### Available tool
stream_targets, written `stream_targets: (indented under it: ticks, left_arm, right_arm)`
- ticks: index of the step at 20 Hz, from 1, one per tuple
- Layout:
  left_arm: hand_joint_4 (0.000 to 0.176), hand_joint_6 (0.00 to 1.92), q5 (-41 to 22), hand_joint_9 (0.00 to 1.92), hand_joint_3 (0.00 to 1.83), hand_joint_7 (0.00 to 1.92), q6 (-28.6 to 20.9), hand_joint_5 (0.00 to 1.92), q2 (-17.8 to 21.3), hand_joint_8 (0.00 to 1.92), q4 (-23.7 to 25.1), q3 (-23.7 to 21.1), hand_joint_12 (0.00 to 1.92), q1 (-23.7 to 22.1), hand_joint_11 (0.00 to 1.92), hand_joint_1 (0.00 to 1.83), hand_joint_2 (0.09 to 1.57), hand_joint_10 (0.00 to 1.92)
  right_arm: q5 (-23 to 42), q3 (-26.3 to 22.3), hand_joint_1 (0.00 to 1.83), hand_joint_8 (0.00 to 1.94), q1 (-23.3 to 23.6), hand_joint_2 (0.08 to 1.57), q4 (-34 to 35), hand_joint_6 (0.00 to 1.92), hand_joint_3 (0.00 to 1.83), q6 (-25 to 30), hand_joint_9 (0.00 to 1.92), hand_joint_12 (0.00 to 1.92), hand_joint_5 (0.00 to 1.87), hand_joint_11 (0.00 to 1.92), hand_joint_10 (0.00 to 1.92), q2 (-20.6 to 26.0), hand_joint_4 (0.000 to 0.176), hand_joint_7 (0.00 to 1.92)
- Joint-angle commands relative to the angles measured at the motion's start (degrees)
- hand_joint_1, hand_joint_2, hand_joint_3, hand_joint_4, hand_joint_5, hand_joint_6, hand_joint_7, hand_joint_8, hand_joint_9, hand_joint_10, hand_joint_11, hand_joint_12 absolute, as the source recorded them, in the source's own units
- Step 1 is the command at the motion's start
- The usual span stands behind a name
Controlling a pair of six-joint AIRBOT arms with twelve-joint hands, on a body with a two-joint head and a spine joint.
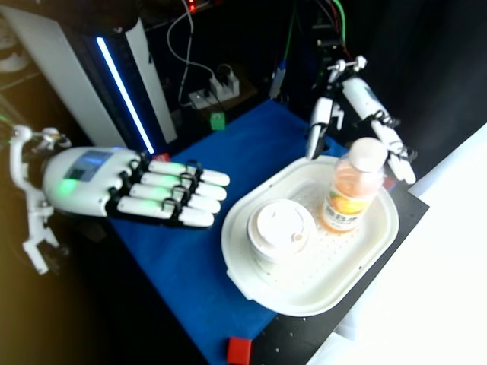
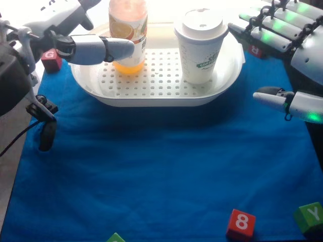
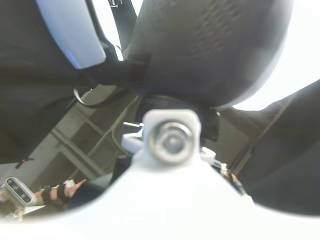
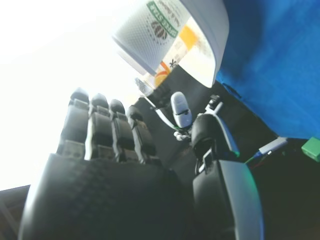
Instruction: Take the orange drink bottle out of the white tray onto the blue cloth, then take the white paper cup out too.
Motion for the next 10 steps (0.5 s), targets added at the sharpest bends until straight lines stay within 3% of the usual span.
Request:
stream_targets:
  ticks: [1, 3, 4, 7, 8, 9, 10]
  left_arm:
    - [0.139, 0.00, -5.23, 0.00, 0.00, 0.00, -0.43, 0.00, -0.21, 0.00, -0.99, 0.73, 1.44, -0.93, 0.00, 0.69, 0.99, 0.00]
    - [0.138, 0.00, -2.77, 0.00, 0.00, 0.00, -0.63, 0.00, -2.29, 0.00, -1.87, 3.19, 1.50, -1.92, 0.00, 0.72, 0.97, 0.00]
    - [0.155, 0.00, -1.77, 0.00, 0.00, 0.00, -0.94, 0.00, -3.34, 0.00, -2.23, 4.45, 1.45, -2.20, 0.00, 0.73, 0.96, 0.00]
    - [0.153, 0.00, -0.47, 0.01, 0.00, 0.00, -3.00, 0.00, -5.54, 0.00, -3.93, 7.39, 1.30, -2.27, 0.00, 0.76, 0.99, 0.00]
    - [0.146, 0.00, -0.16, 0.00, 0.00, 0.00, -6.24, 0.00, -6.62, 0.00, -2.95, 8.84, 1.06, -2.25, 0.00, 0.75, 0.99, 0.00]
    - [0.128, 0.00, -0.10, 0.00, 0.00, 0.00, -7.77, 0.00, -7.50, 0.00, -2.40, 9.76, 0.72, -2.24, 0.00, 0.76, 0.98, 0.00]
    - [0.121, 0.00, -0.06, 0.00, 0.00, 0.00, -7.85, 0.00, -7.79, 0.00, -2.43, 9.97, 0.46, -2.24, 0.00, 0.79, 0.96, 0.00]
  right_arm:
    - [6.98, 0.12, 0.39, 0.00, 0.72, 1.30, 0.12, 0.00, 0.00, -0.24, 0.00, 0.00, 0.00, 0.00, 0.00, -0.06, 0.000, 0.00]
    - [6.79, 0.10, 0.38, 0.00, 0.68, 1.31, 0.12, 0.00, 0.00, -0.24, 0.00, 0.00, 0.00, 0.00, 0.00, -0.06, 0.000, 0.00]
    - [6.64, 0.10, 0.39, 0.00, 0.66, 1.31, 0.12, 0.00, 0.00, -0.24, 0.00, 0.00, 0.00, 0.00, 0.00, -0.10, 0.000, 0.00]
    - [6.55, 0.21, 0.43, 0.00, 0.66, 1.30, 0.03, 0.00, 0.00, -0.24, 0.00, 0.00, 0.00, 0.00, 0.00, -0.46, 0.000, 0.00]
    - [6.50, 0.25, 0.45, 0.00, 0.65, 1.30, 0.03, 0.00, 0.00, -0.24, 0.00, 0.00, 0.00, 0.00, 0.00, -0.58, 0.000, 0.00]
    - [6.43, 0.23, 0.46, 0.00, 0.62, 1.30, 0.03, 0.00, 0.00, -0.24, 0.00, 0.00, 0.00, 0.00, 0.00, -0.58, 0.000, 0.00]
    - [6.35, 0.23, 0.49, 0.00, 0.61, 1.30, 0.02, 0.00, 0.00, -0.24, 0.00, 0.00, 0.00, 0.00, 0.00, -0.58, 0.000, 0.00]
